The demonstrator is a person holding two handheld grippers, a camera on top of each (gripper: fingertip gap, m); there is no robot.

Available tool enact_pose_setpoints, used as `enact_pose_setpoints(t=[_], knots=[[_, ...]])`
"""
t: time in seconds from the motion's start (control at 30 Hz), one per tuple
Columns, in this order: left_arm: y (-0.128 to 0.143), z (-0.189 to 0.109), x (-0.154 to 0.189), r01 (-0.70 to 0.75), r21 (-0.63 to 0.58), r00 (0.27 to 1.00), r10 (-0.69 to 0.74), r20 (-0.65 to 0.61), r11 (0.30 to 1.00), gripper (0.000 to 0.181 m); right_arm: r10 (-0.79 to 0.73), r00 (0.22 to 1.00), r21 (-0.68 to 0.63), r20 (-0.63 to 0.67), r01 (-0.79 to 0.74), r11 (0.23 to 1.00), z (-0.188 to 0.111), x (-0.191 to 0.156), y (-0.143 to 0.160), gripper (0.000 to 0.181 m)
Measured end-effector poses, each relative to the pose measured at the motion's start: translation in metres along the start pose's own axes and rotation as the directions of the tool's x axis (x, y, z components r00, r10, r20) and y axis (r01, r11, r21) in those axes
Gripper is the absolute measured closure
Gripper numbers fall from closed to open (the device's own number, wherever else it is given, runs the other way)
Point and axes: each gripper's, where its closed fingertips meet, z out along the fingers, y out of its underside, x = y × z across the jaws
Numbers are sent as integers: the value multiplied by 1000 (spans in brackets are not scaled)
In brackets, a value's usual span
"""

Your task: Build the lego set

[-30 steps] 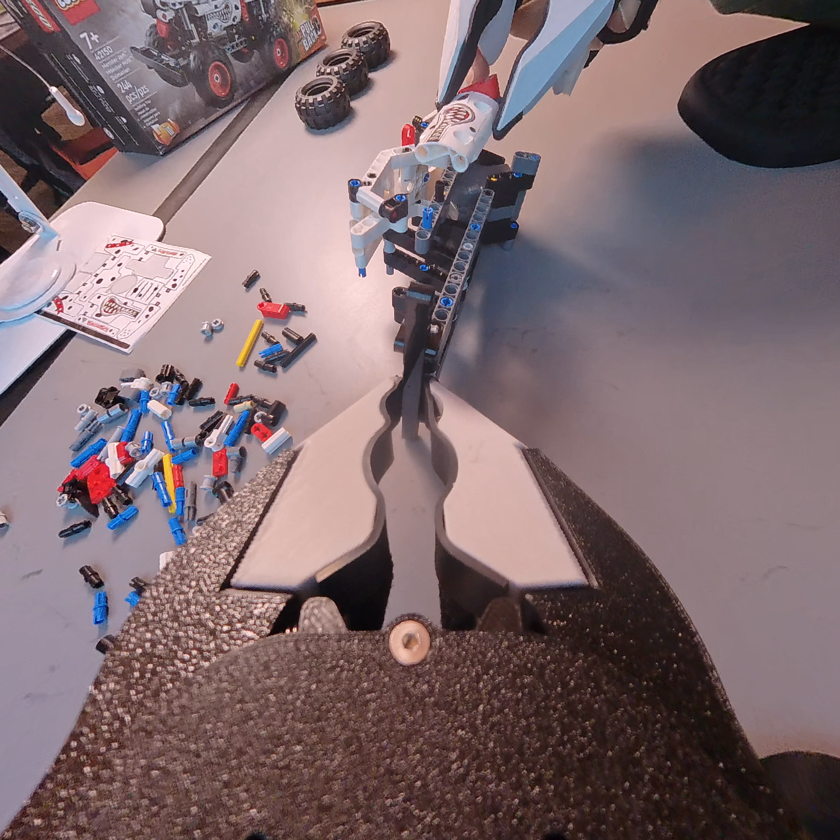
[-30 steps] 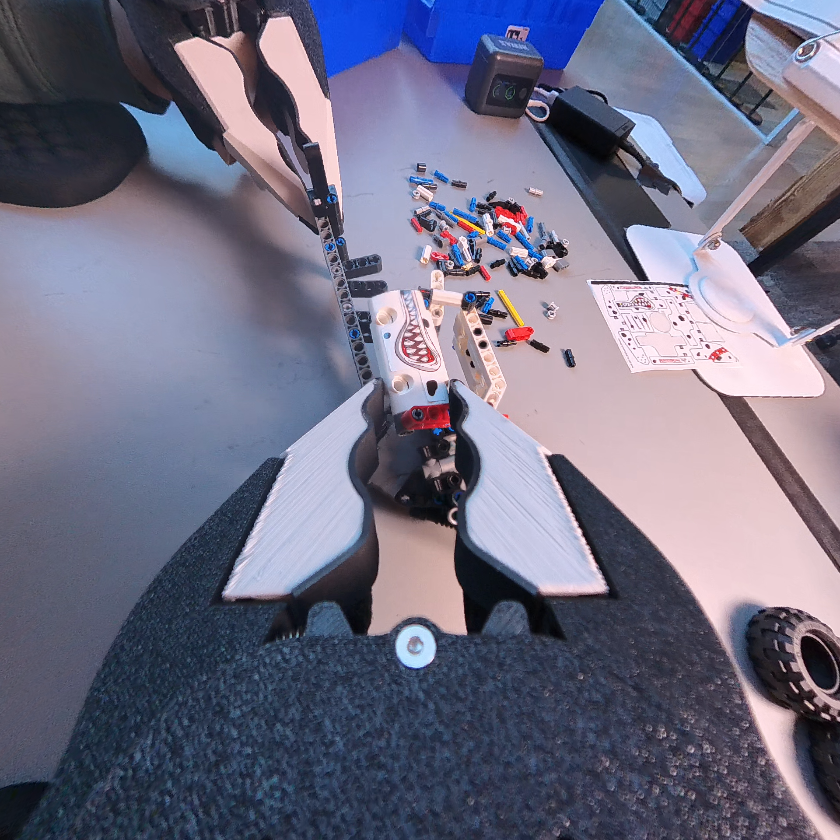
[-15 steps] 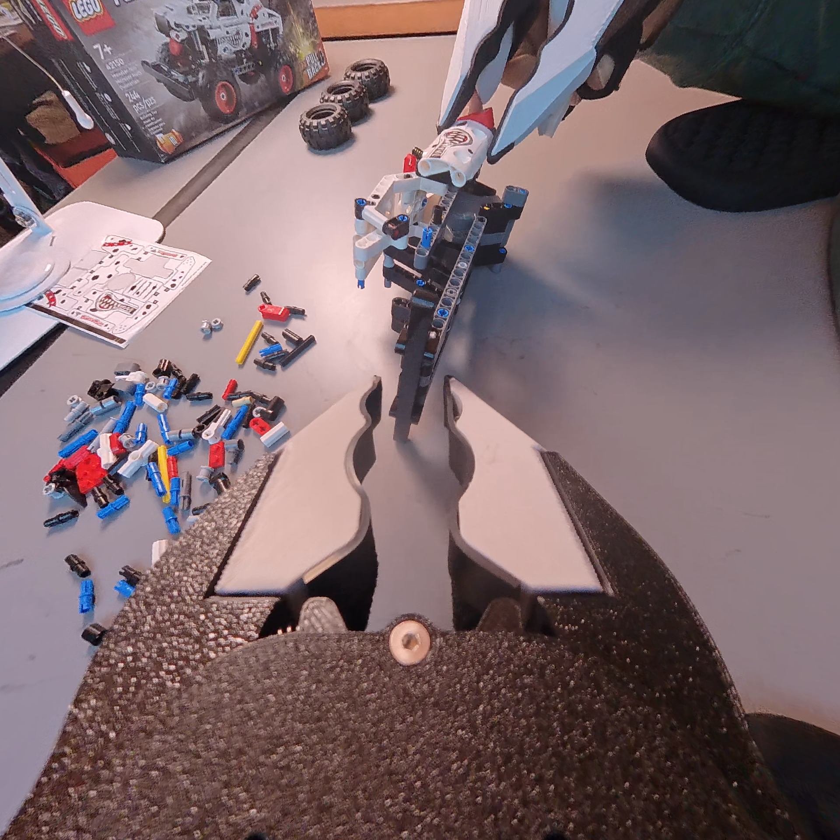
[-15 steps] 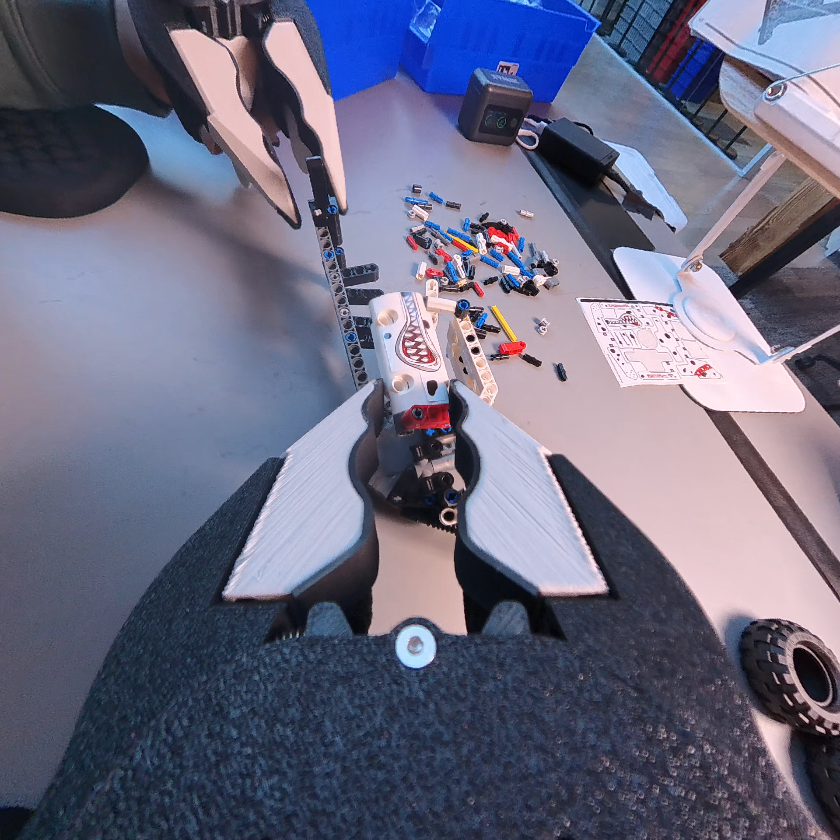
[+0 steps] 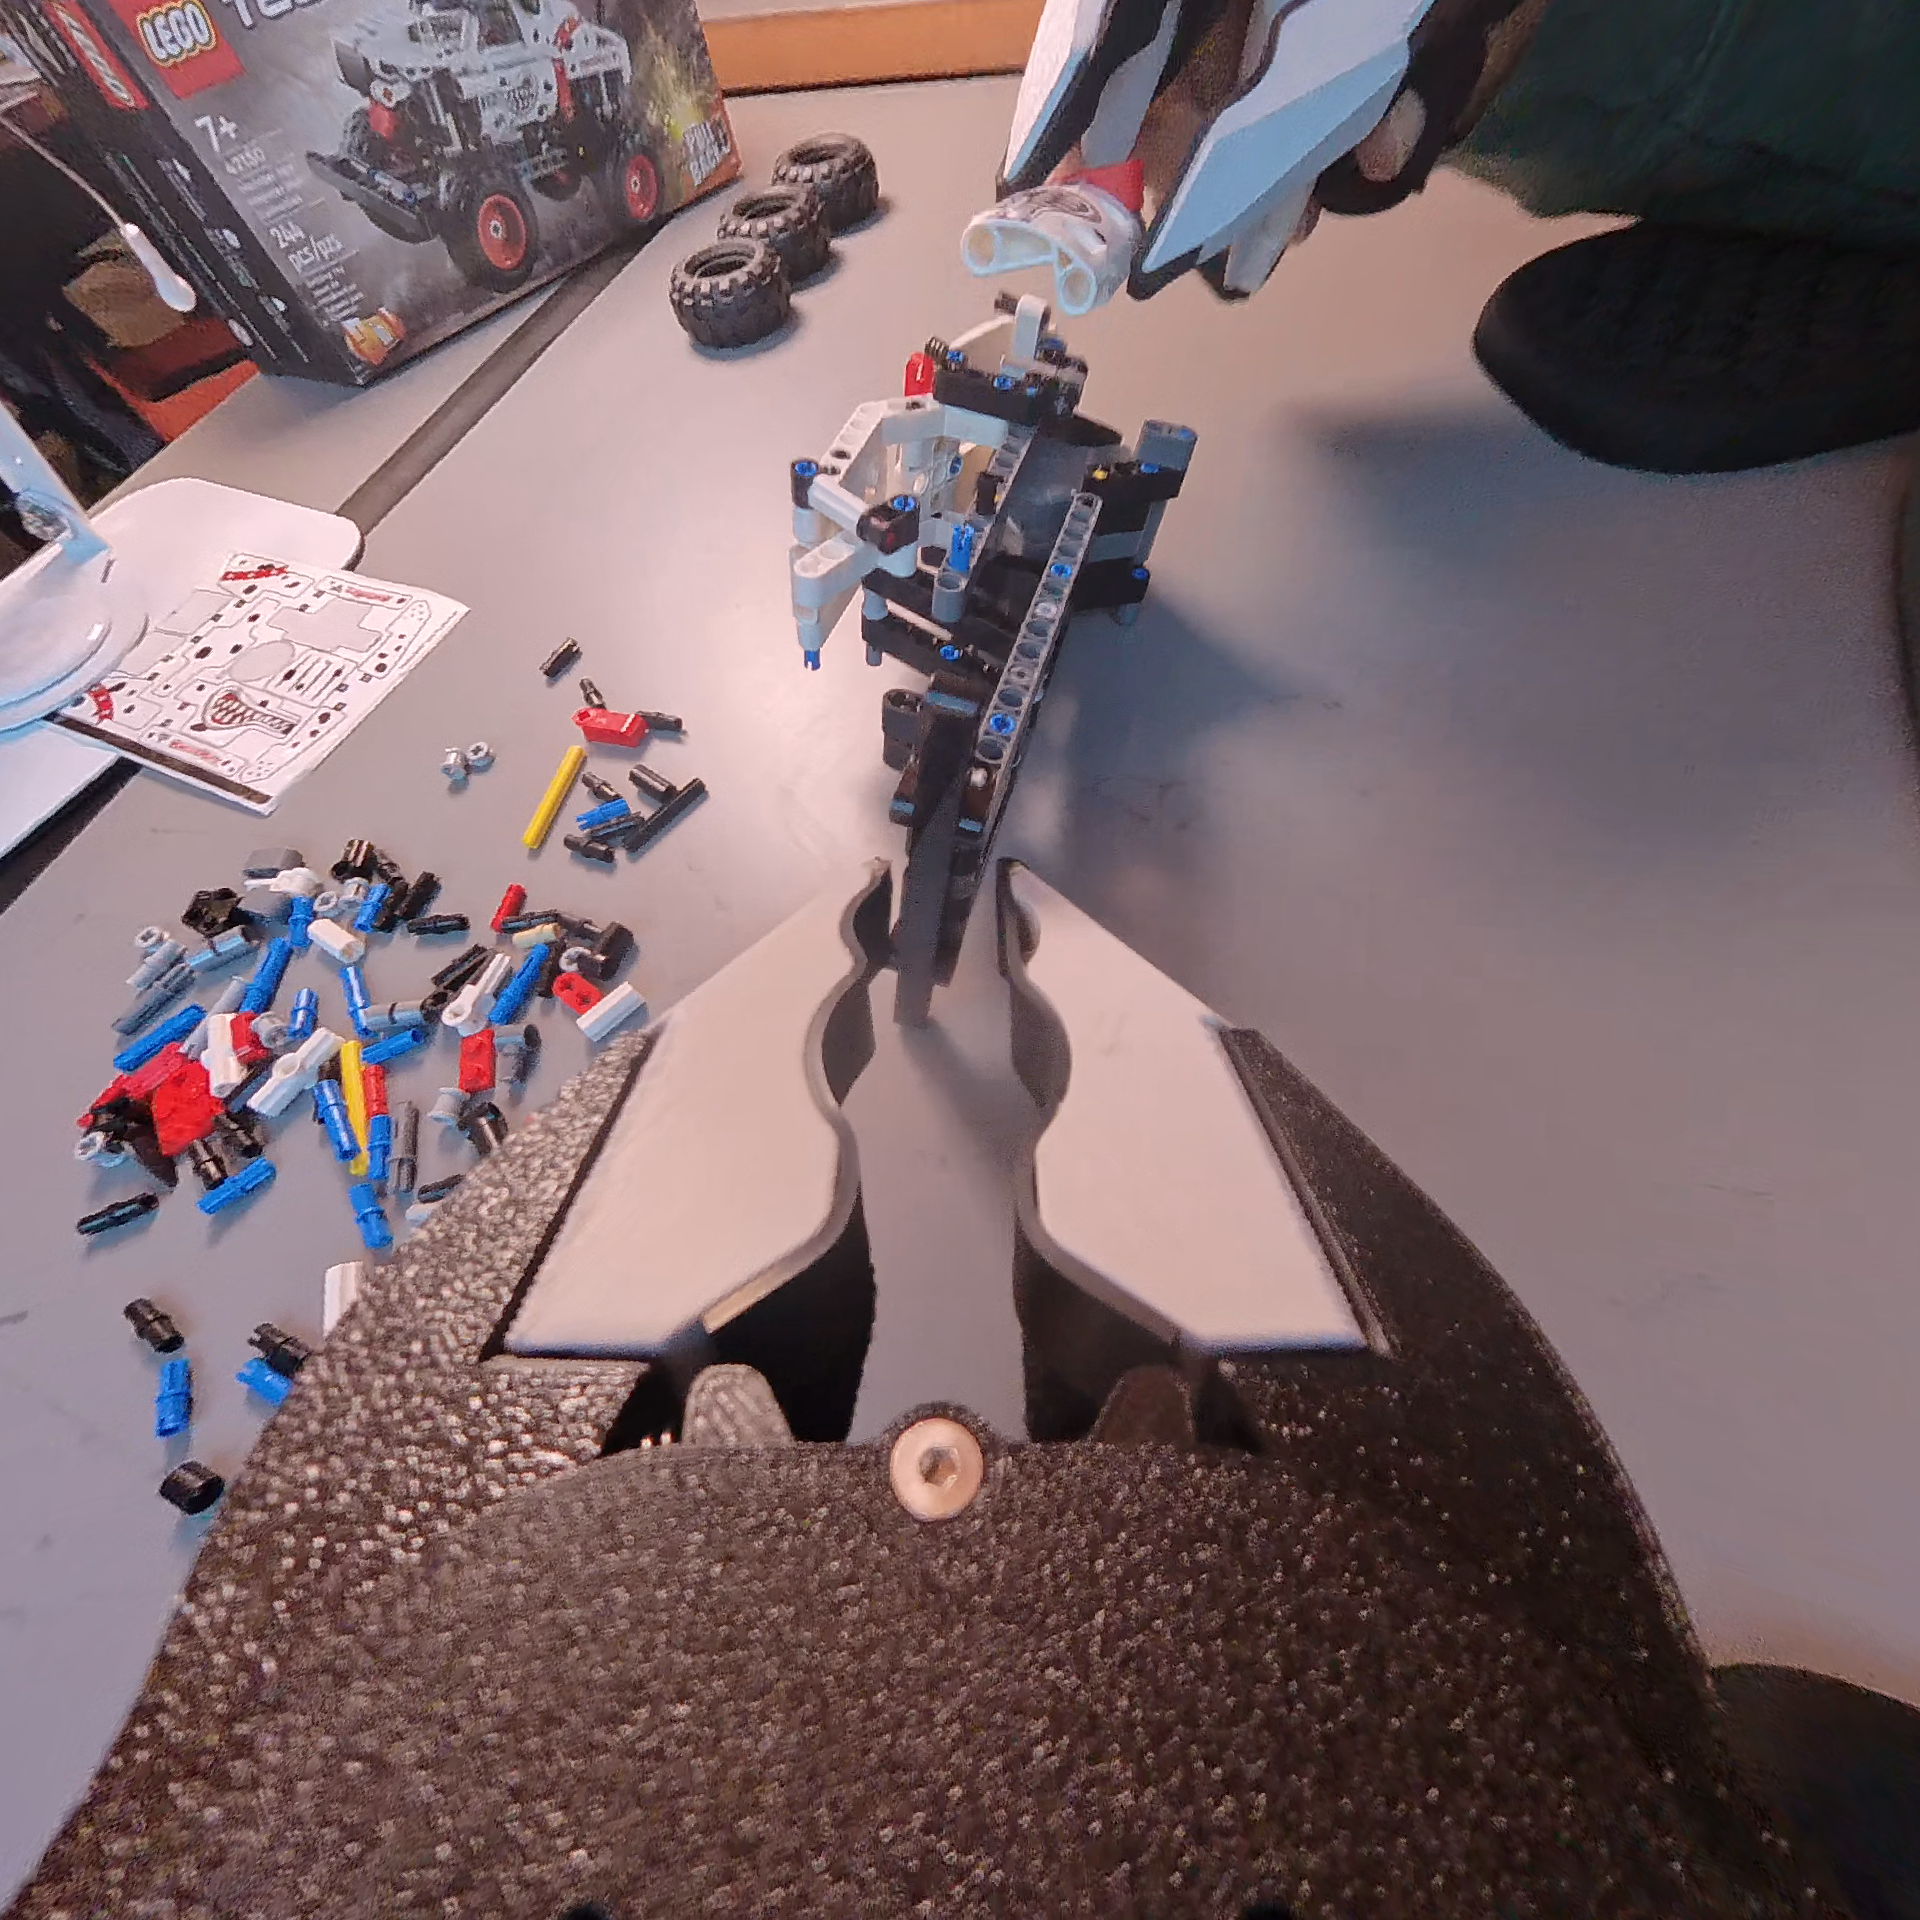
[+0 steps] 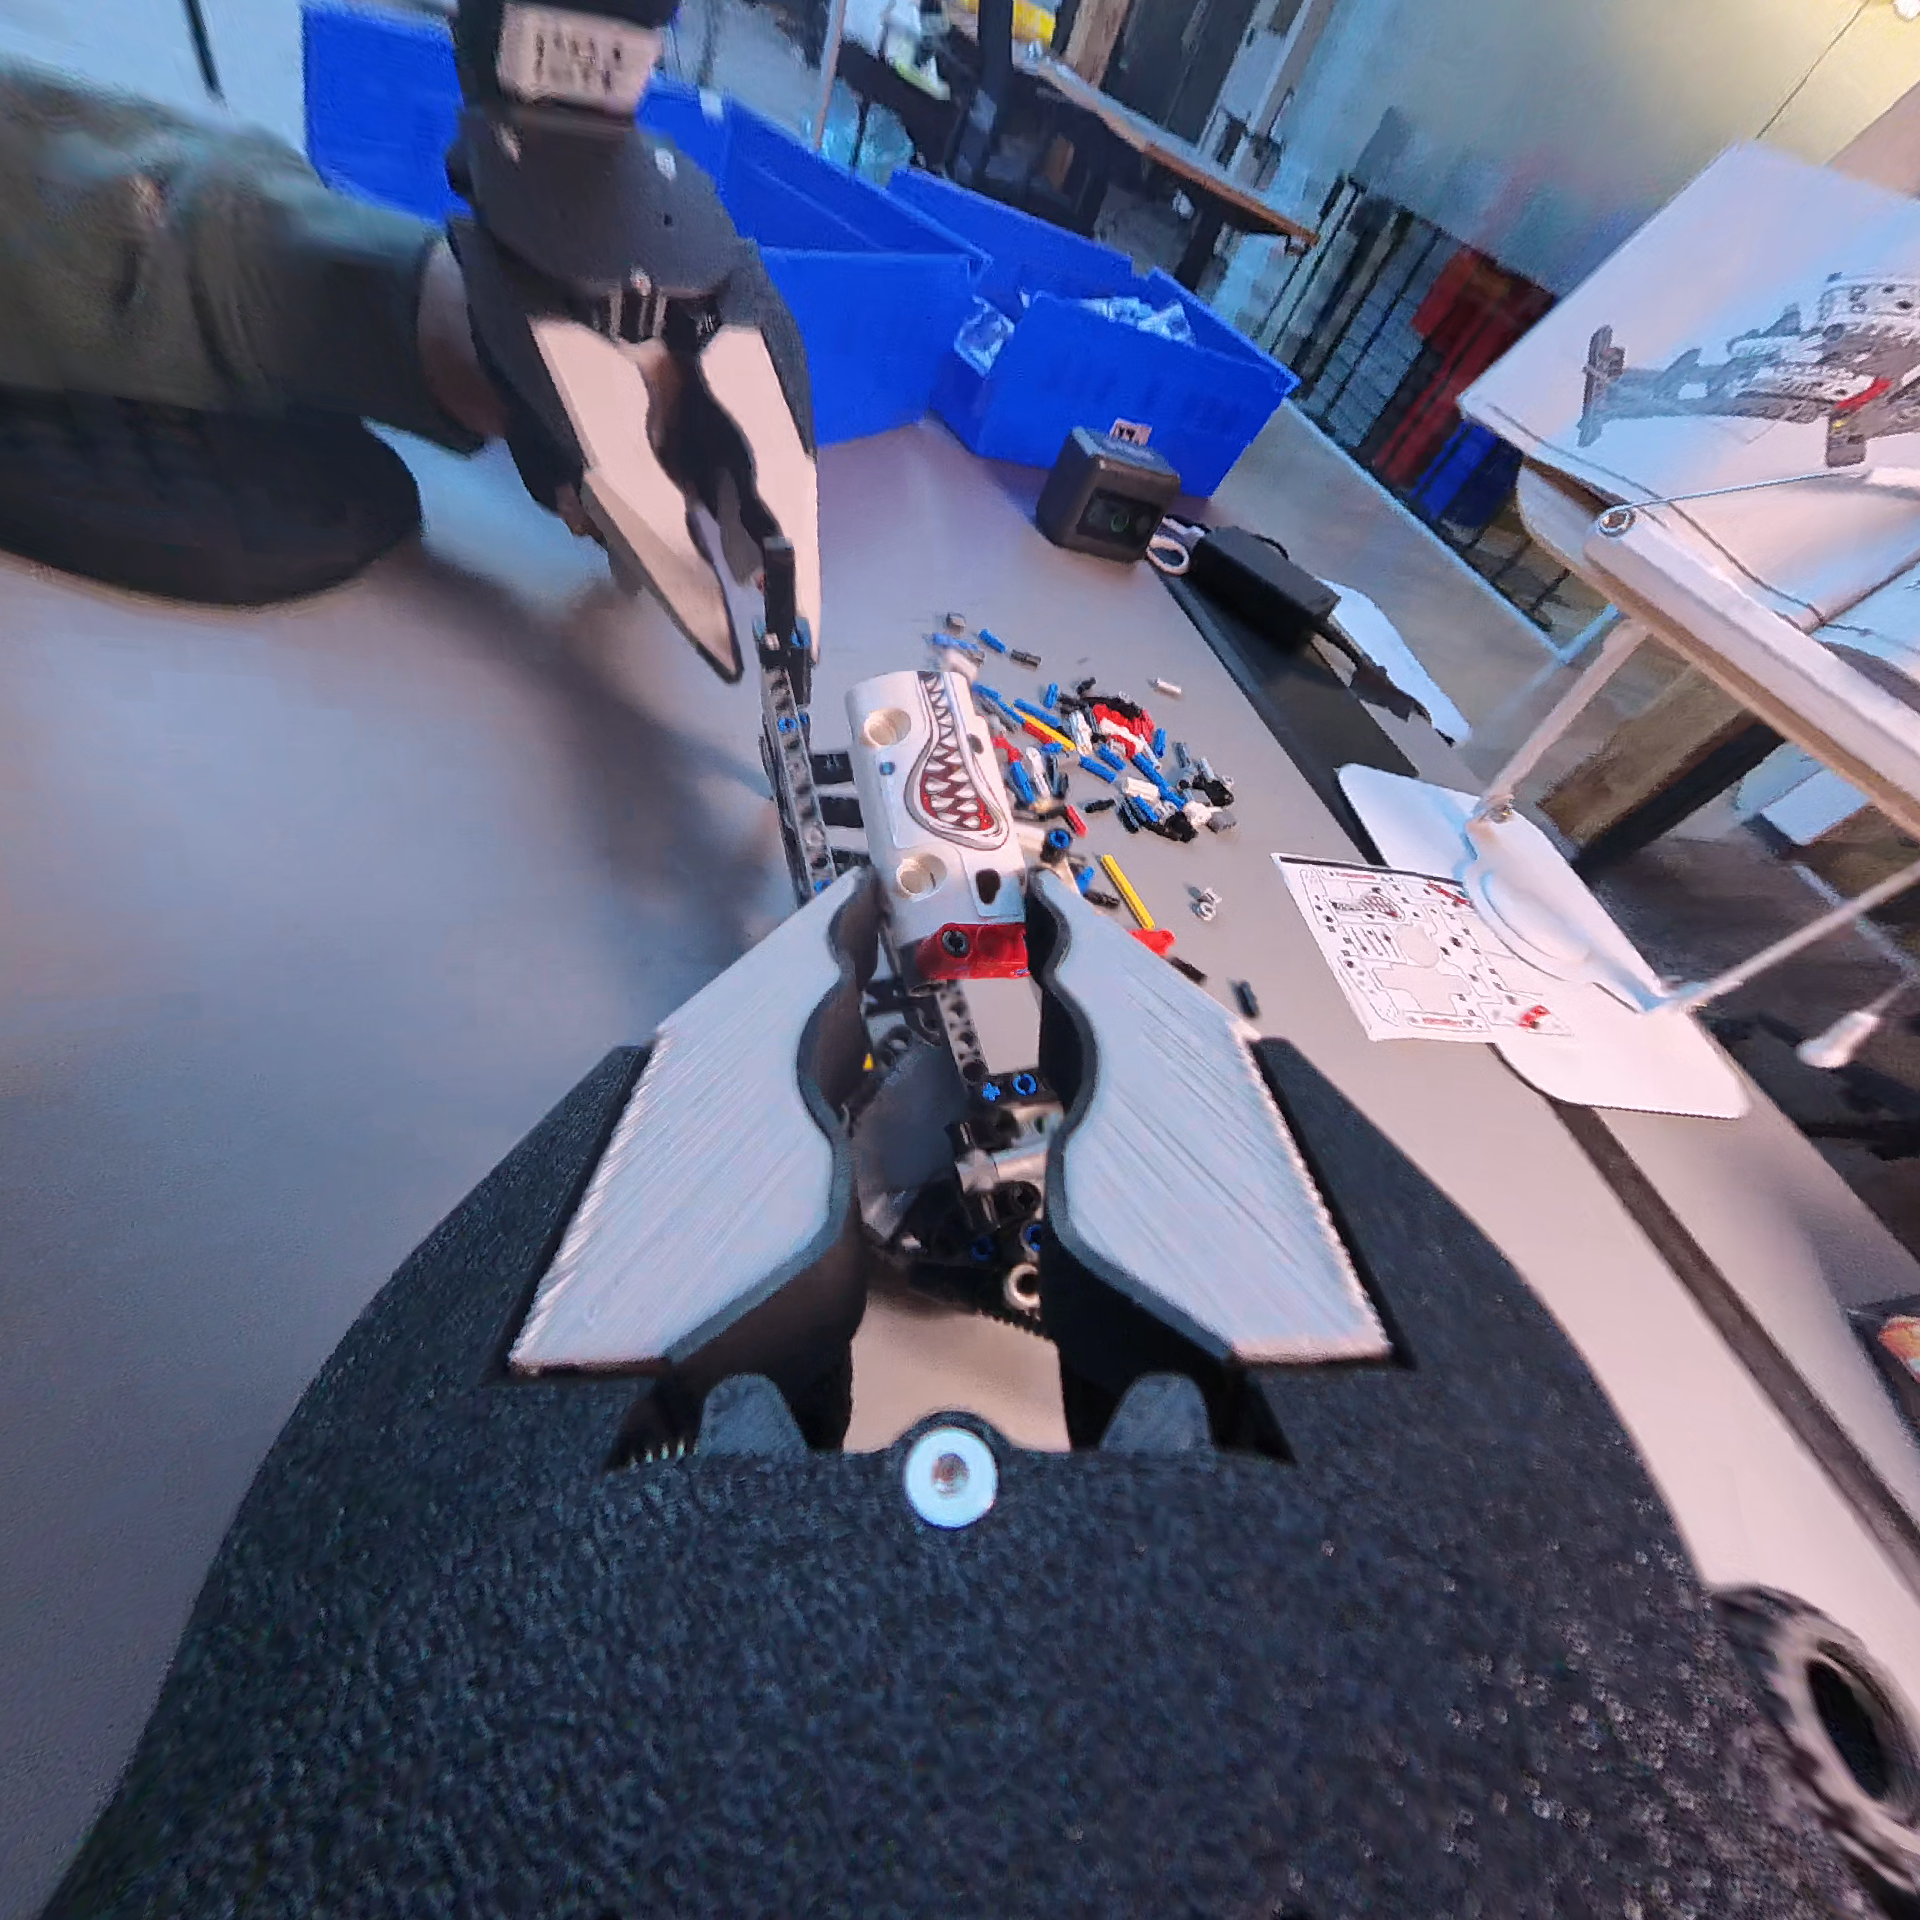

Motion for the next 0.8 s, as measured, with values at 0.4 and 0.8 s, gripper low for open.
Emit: enact_pose_setpoints(t=[0.4,0.8], knots=[[-41,-22,-1,146,233,988,-132,-75,961,146,395,382,385,835,-920,76,-88,44,-89,155],[-39,-17,3,132,210,990,-119,-73,969,146,371,348,359,861,-933,43,-88,45,-91,154]])
